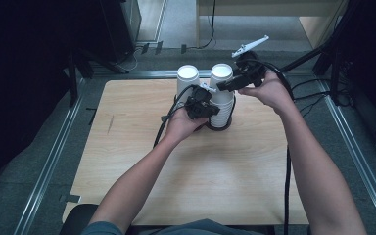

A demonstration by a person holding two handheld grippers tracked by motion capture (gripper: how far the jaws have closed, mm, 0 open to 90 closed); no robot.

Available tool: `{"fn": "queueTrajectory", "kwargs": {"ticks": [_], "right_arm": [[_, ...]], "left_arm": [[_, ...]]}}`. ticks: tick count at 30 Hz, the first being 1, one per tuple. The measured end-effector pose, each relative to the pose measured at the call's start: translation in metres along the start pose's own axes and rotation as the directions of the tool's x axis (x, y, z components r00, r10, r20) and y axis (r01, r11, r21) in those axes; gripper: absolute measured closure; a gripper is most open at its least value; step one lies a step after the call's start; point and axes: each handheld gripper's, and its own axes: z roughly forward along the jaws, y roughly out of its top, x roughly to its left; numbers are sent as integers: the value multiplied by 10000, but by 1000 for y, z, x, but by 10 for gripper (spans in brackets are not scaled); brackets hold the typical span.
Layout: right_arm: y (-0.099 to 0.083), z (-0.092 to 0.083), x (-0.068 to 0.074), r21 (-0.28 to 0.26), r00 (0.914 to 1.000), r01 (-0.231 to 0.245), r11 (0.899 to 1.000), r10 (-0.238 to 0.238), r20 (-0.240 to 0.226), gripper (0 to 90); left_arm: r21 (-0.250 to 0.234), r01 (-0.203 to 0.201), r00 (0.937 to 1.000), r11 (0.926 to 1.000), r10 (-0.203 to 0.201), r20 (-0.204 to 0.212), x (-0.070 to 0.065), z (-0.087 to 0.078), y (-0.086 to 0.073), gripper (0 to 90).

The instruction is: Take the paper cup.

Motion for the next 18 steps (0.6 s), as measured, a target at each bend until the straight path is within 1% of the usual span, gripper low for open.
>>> {"fn": "queueTrajectory", "kwargs": {"ticks": [2, 5, 8, 11, 14, 15, 18], "right_arm": [[4, 4, 0, -28, 9999, 75, 10000, -75, 135, 188], [9, 12, 1, -72, 9996, -103, 9999, 105, 257, 188], [11, 15, 2, -106, 9991, -136, 9999, 140, 391, 188], [15, 21, 3, -54, 9981, -354, 9994, 356, 495, 185], [16, 23, 5, -13, 9981, -286, 9996, 286, 551, 186], [16, 24, 6, 26, 9972, -218, 9998, 215, 718, 224], [16, 23, 6, 33, 9972, -76, 10000, 74, 738, 230]], "left_arm": [[4, 2, 10000, 10000, -2, -30, 0, 0, 0, 843], [-14, -13, 10000, 10000, 13, -45, -1, 0, 0, 842], [-17, -7, 10000, 10000, 7, -44, -1, 0, 0, 843], [-23, -4, 10000, 10000, 4, -49, -1, 0, 0, 843], [-23, 7, 10000, 10000, -7, -76, -1, 0, 0, 843], [-5, -17, 9999, 10000, 17, -113, -2, 0, 0, 843], [3, -30, 9999, 10000, 30, -146, -2, 0, 0, 843]]}}
